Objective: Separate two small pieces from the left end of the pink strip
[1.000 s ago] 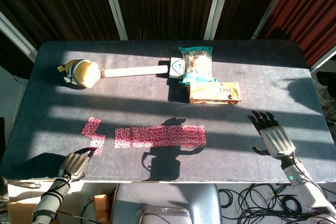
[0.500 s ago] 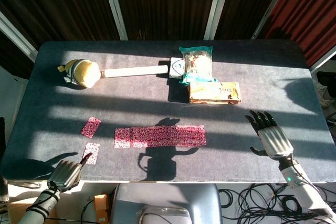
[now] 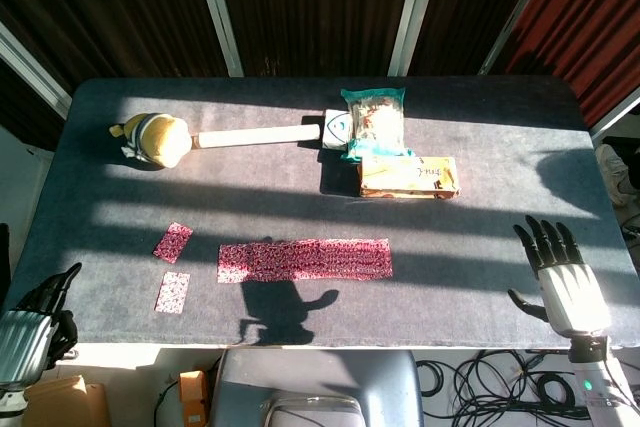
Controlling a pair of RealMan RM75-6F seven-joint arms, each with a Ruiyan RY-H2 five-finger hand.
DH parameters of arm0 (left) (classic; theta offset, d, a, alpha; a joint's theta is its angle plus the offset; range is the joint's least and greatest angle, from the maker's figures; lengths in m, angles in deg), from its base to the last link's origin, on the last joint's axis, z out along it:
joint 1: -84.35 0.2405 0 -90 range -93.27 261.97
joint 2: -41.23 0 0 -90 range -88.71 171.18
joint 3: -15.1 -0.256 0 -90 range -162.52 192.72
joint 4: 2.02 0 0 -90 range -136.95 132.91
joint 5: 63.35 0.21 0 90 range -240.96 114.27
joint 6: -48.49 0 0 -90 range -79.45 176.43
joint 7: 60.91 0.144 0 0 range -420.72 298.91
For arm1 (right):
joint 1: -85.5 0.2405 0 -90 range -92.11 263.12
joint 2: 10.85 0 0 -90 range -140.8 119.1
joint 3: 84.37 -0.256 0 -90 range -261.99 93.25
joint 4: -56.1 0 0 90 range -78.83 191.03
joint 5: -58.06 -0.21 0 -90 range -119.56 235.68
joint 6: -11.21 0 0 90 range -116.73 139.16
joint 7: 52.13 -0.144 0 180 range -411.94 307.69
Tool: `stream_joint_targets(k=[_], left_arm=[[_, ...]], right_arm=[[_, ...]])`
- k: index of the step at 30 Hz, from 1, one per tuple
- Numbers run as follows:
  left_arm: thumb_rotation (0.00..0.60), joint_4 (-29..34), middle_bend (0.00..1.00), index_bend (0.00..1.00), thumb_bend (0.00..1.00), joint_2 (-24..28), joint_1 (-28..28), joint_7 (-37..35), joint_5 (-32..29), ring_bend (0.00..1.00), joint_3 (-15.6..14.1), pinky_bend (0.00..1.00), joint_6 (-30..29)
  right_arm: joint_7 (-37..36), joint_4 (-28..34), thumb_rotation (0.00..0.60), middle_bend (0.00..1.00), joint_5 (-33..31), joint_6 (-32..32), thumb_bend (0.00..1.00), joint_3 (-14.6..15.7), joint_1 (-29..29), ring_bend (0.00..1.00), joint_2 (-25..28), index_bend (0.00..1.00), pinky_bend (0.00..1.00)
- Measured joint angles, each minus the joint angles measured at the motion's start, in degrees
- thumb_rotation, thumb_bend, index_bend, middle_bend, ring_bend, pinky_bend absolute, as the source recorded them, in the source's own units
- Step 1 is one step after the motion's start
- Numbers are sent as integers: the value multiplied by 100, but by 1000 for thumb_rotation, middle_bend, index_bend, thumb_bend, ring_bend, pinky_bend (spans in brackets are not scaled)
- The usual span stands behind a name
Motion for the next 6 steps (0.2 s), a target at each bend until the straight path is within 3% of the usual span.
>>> stream_joint_targets(k=[6], left_arm=[[600,-189,0,0,417,7,211,-312,264,0,134,91,247]], right_arm=[[4,-9,600,0,-11,225,105,17,-37,0,-30,0,46]])
